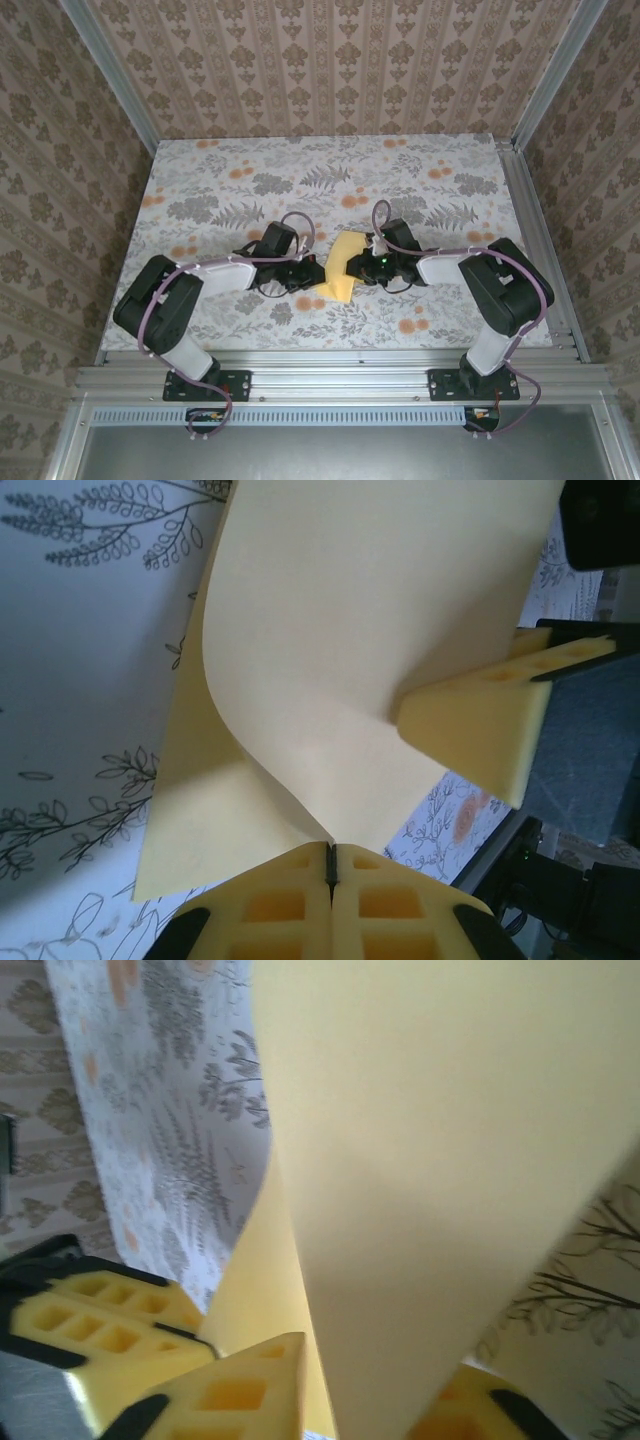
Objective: Fold a paper plane with a square sheet of paper (pick it up from the middle)
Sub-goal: Place the paper at the center of the table.
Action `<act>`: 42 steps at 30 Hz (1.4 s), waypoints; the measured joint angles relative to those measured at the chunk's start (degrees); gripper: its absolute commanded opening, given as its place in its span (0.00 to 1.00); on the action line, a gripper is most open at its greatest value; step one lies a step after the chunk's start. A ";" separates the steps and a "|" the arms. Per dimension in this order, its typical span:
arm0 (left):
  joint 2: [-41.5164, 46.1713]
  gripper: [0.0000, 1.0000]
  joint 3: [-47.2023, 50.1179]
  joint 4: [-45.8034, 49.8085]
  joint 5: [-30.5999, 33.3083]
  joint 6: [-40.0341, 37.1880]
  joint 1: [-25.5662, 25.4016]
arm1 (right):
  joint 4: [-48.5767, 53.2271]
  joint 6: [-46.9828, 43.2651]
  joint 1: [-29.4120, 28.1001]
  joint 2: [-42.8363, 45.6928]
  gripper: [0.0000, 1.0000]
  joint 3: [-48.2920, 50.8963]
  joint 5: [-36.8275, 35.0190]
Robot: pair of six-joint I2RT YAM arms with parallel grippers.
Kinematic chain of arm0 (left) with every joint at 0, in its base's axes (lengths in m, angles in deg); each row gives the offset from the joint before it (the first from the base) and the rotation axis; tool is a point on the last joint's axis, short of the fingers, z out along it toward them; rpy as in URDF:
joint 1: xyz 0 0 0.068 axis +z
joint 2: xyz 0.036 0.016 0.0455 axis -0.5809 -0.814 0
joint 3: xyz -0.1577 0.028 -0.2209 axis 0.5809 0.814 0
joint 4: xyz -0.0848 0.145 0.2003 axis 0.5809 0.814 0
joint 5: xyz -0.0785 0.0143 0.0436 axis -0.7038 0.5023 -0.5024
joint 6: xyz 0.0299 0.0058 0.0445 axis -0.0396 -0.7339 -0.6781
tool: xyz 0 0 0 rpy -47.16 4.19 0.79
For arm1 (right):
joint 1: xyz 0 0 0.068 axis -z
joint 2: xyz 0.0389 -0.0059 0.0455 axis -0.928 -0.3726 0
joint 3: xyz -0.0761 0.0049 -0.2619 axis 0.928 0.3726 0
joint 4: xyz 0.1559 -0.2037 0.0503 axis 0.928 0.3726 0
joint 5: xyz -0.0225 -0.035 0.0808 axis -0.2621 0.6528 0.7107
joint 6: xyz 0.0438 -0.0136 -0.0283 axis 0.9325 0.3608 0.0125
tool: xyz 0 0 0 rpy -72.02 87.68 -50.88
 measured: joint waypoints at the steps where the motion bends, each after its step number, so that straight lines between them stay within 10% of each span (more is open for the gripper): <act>1: -0.15 0.05 -0.22 0.00 0.00 0.00 -0.04 | 1.53 -0.90 0.00 0.00 0.38 -0.50 -0.66; 9: -0.61 0.05 -0.50 0.11 -0.17 -0.22 -0.13 | 14.67 -7.17 0.09 1.57 0.55 -5.46 -6.40; 25: 0.15 0.05 -0.46 0.26 0.15 -0.42 -2.03 | 32.30 -15.89 3.04 4.76 0.58 -10.29 -17.66; 42: 1.07 0.06 0.02 -0.79 2.21 1.60 -6.36 | 27.08 -15.39 3.06 0.24 0.28 -11.41 -16.92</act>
